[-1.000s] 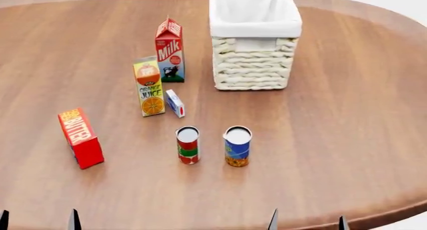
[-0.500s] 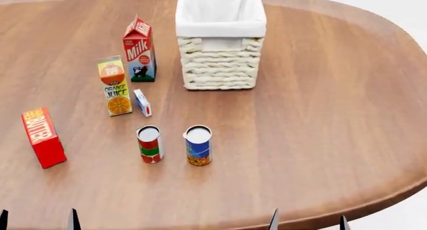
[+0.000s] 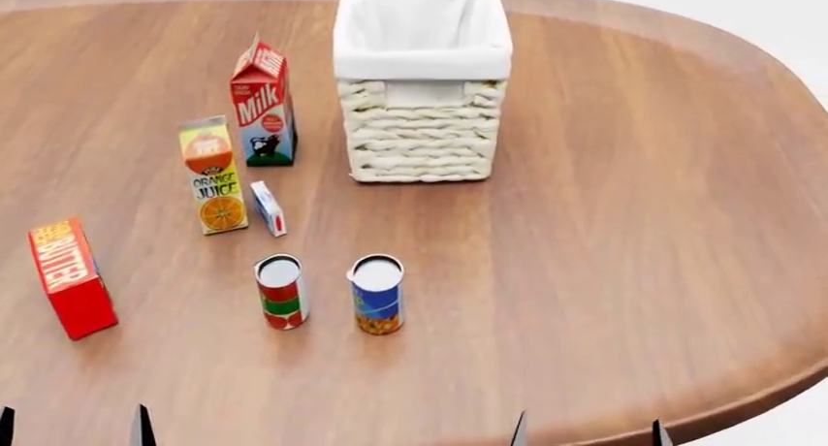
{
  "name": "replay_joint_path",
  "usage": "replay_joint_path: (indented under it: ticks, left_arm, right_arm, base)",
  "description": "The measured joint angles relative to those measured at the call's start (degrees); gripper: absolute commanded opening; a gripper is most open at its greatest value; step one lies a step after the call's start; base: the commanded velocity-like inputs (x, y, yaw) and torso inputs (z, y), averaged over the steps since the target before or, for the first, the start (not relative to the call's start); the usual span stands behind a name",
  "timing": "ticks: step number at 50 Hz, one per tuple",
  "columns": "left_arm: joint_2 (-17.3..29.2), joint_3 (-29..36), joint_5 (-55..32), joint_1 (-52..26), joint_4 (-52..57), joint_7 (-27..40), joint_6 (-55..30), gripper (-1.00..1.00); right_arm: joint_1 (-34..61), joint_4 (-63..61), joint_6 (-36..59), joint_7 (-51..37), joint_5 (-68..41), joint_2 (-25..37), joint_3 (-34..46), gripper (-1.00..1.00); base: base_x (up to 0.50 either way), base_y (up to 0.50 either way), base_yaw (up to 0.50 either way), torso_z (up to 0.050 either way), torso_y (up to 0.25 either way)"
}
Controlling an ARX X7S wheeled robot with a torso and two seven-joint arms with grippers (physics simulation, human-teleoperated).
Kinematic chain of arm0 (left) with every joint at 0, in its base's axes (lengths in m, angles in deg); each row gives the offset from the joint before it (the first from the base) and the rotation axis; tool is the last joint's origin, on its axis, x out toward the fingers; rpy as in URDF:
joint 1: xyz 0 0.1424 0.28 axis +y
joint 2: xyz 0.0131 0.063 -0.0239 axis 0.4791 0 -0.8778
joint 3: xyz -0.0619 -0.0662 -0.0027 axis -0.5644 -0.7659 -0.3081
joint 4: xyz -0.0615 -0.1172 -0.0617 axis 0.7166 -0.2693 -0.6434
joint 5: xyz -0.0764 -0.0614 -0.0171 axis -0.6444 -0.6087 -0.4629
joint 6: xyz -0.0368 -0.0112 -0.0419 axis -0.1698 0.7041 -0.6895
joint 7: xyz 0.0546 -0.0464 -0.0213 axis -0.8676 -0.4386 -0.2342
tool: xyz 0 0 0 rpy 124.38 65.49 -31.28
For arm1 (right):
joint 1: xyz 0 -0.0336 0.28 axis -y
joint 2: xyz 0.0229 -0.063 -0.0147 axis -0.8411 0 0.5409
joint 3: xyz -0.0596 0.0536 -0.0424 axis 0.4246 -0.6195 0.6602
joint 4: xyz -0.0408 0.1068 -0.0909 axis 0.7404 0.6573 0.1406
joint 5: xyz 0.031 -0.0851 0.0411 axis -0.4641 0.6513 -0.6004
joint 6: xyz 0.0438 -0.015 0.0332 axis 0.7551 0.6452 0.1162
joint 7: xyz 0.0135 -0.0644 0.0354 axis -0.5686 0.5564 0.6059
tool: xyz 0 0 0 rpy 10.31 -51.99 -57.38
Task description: Pick up the alphabet soup, and put it in the basket.
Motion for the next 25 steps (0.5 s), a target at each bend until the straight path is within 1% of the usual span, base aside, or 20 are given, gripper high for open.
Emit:
replay_joint_path:
  ticks: [25]
  left_arm:
    - [0.70,0.74,-0.21,0.14,0.14,0.87,0.89,1.00]
  right_arm:
    - [0.28,0.31,-0.38,-0.77,0.19,0.79,0.89,1.00]
  base:
    - [0.19,0.00,0.00,0.000,0.000]
